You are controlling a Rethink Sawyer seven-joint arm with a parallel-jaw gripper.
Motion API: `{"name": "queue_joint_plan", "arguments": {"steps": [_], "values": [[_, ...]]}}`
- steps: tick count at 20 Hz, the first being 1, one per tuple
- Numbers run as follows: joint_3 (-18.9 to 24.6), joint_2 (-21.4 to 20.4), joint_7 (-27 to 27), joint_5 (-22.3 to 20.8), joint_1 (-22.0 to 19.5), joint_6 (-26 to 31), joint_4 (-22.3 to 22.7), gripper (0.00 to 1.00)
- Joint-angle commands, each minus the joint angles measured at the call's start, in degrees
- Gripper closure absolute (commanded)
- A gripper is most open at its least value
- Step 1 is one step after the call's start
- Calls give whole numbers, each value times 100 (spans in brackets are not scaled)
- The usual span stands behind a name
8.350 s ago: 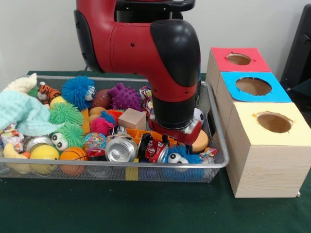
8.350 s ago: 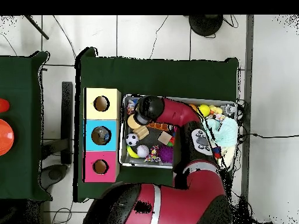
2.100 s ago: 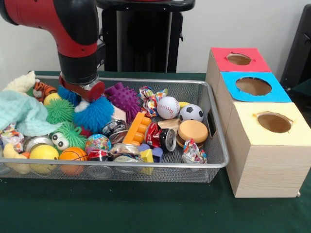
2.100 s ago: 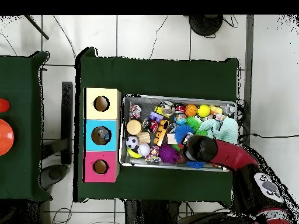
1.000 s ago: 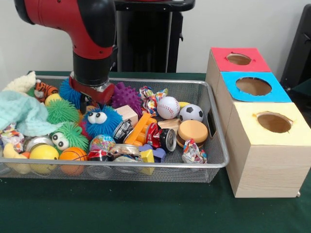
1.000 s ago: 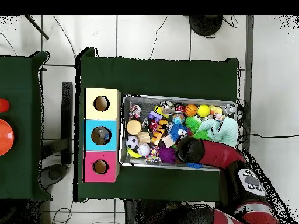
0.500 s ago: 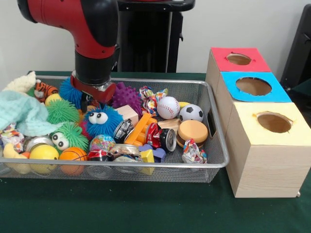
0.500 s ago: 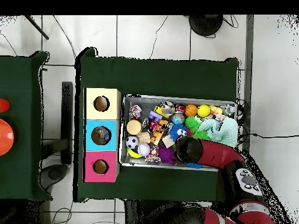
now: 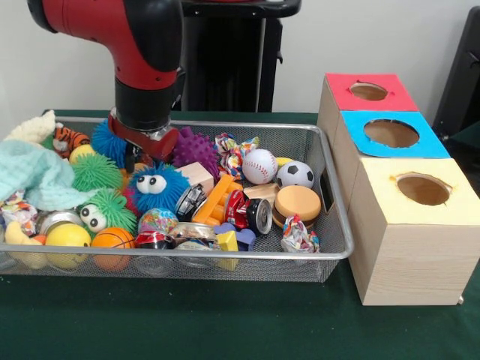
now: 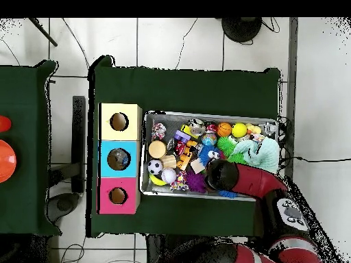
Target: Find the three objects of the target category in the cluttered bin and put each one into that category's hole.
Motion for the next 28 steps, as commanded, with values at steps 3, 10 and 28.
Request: {"name": "queue_joint_plan", "arguments": {"steps": [3, 10, 28], "values": [[47, -111, 83, 103, -496, 1043, 756, 0], [497, -639, -545, 272, -1091, 1986, 796, 0], [1077, -679, -571, -436, -1830, 912, 1040, 0]]}}
